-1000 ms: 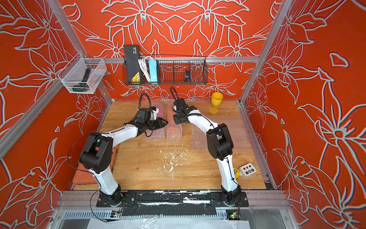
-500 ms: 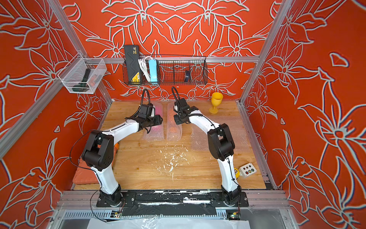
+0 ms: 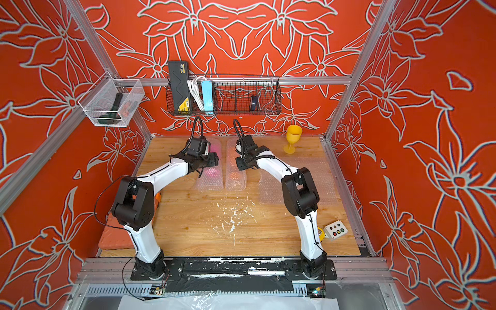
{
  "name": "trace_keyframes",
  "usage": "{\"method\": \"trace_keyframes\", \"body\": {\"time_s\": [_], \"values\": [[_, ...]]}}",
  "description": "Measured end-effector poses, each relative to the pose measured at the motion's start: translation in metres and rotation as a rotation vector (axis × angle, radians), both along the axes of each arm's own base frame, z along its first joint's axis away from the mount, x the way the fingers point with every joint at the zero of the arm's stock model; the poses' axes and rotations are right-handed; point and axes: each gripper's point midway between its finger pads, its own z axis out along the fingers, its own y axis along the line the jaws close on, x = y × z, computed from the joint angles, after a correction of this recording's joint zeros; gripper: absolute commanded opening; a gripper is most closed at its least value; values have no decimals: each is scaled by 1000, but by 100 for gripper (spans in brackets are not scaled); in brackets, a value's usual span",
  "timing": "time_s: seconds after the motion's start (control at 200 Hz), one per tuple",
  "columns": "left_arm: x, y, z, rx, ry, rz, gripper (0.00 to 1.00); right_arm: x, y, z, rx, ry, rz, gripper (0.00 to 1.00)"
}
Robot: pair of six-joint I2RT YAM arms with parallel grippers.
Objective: Unpack wine glasses from bubble wrap
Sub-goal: Move the bubble wrap to the corner of the board.
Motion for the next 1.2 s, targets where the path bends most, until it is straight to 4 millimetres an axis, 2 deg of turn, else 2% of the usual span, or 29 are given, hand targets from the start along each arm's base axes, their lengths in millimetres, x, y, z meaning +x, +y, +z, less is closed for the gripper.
{"method": "trace_keyframes", "body": {"time_s": [0.135,0.305,0.58,0.656,0.706,0.726,0.861,1.006,1.196], "values": [[14,1,-13,35,33,17,81,-6,-1,1,14,5,8,14],[14,5,-38,63,96,25,75,-8,2,3,30,6,19,15],[20,12,-61,83,151,34,68,-11,2,-1,37,12,25,15],[20,14,-63,89,156,35,58,-11,2,-1,38,10,25,15],[20,16,-65,89,159,42,41,-11,3,-1,39,10,25,15],[20,17,-66,96,162,37,38,-11,3,-1,41,9,26,15],[25,30,-76,100,187,68,40,-14,2,0,45,12,29,15],[32,48,-76,119,184,109,40,-15,3,5,54,6,33,15],[30,78,-76,183,207,167,40,-17,4,6,67,3,39,15]]}}
